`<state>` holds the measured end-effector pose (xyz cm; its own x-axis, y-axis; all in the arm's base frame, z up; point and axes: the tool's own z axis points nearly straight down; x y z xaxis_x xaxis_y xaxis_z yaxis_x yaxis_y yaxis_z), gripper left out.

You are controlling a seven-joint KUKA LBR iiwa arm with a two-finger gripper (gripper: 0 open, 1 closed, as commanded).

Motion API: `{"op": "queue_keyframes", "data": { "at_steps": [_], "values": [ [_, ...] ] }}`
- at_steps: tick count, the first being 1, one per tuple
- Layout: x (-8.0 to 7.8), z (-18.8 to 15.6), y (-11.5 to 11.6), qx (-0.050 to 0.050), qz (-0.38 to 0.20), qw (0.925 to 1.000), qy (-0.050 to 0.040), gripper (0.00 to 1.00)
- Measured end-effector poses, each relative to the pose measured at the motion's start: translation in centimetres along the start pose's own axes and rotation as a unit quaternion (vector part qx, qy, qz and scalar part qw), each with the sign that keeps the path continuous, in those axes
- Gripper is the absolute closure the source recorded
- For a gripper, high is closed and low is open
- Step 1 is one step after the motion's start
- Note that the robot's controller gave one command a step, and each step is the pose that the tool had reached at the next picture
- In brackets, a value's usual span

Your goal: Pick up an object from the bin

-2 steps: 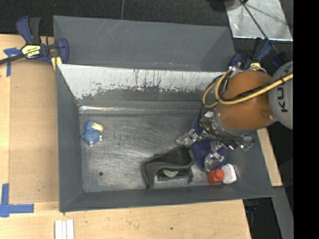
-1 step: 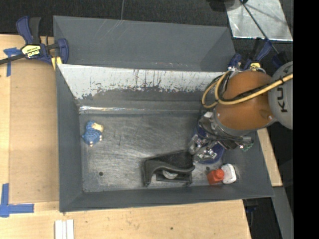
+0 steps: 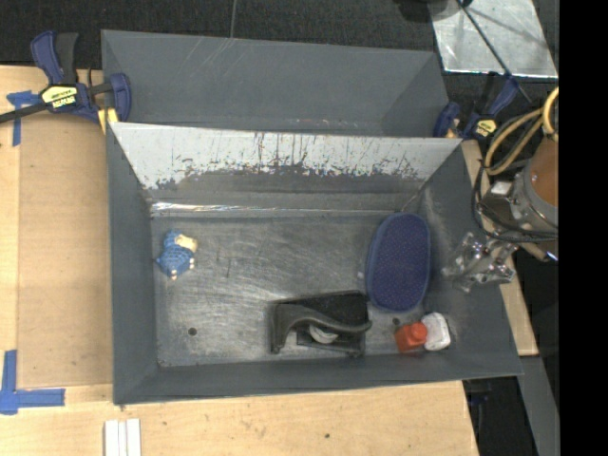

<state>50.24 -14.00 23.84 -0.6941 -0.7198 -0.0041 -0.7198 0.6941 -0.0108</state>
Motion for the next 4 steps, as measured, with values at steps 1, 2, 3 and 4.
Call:
{"op": "queue_keyframes", "data": {
  "at_steps": [1,2,3,4],
  "values": [
    [-0.2,0.4,0.3,-0.005,-0.001,1.0,0.001,0.0],
    [0.1,15.5,0.4,-0.008,-0.16,0.987,-0.0079,0.0],
    [-3.4,15.6,6.1,-0.006,-0.197,0.9804,0.0012,0.0],
    [-3.4,15.5,6.0,-0.004,-0.195,0.9808,-0.0006,1.0]
  ]
}}
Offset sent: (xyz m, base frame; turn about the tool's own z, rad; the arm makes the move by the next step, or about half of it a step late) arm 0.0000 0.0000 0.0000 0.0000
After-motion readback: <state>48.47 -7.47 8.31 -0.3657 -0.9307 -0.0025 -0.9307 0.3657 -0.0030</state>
